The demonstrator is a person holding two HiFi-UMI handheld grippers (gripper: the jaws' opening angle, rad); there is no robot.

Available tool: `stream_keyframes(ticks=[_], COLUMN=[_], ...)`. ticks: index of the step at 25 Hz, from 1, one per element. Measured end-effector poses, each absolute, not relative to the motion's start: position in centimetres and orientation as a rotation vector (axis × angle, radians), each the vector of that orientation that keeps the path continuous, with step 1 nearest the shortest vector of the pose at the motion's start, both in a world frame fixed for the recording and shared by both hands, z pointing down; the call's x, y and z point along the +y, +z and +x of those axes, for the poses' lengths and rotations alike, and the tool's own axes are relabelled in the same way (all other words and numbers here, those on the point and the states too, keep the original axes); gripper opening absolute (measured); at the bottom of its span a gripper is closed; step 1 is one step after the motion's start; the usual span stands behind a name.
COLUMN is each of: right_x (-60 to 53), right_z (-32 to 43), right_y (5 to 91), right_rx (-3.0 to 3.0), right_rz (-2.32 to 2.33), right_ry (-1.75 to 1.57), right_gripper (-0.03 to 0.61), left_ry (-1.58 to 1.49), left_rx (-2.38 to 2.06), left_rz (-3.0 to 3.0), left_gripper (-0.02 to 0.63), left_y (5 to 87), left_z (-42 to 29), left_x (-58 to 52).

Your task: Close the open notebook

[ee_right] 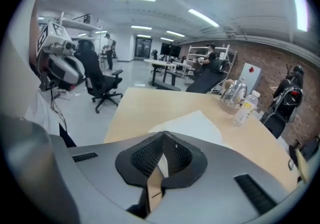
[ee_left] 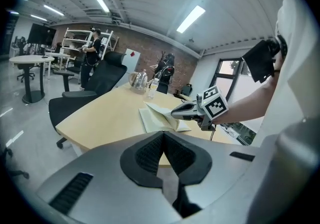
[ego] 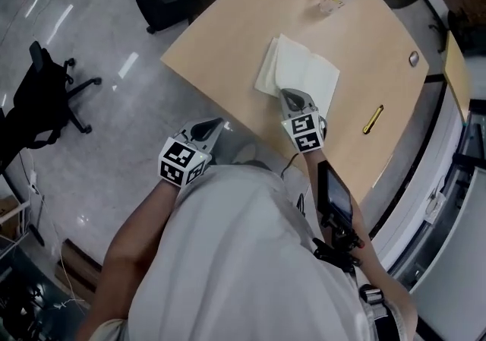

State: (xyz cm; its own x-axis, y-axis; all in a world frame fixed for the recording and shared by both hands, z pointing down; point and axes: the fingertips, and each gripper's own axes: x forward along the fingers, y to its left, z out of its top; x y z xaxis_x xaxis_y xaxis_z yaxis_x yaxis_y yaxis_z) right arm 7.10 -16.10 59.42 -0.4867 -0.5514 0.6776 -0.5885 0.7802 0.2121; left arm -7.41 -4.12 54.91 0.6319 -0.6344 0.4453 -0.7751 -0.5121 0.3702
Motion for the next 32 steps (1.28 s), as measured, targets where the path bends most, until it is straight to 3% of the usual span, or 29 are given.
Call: stream_keyframes(ticks=[10, 19, 32], right_x=[-15.4, -14.9, -14.6], right_z=[17.8, 27.3, 31.2], right_y=[56.1, 59.7, 67.6], right_rx=[-2.289, -2.154, -1.748], right_rz=[1.41, 1.837, 1.797], right_ry=[0.371, 0.887, 1.176], right_gripper=[0.015, 0.015, 0.017], left_ry=[0.43, 0.498, 0.539], left_rx=[-0.892, -0.863, -0.916], left_rz=[2.451, 2.476, 2.442], left_gripper=[0.005, 0.005, 0.005], left_y=[53.8, 53.4, 53.4], left_z=[-0.7, 0.8, -0.1], left_x=[-6.3, -6.9, -6.1])
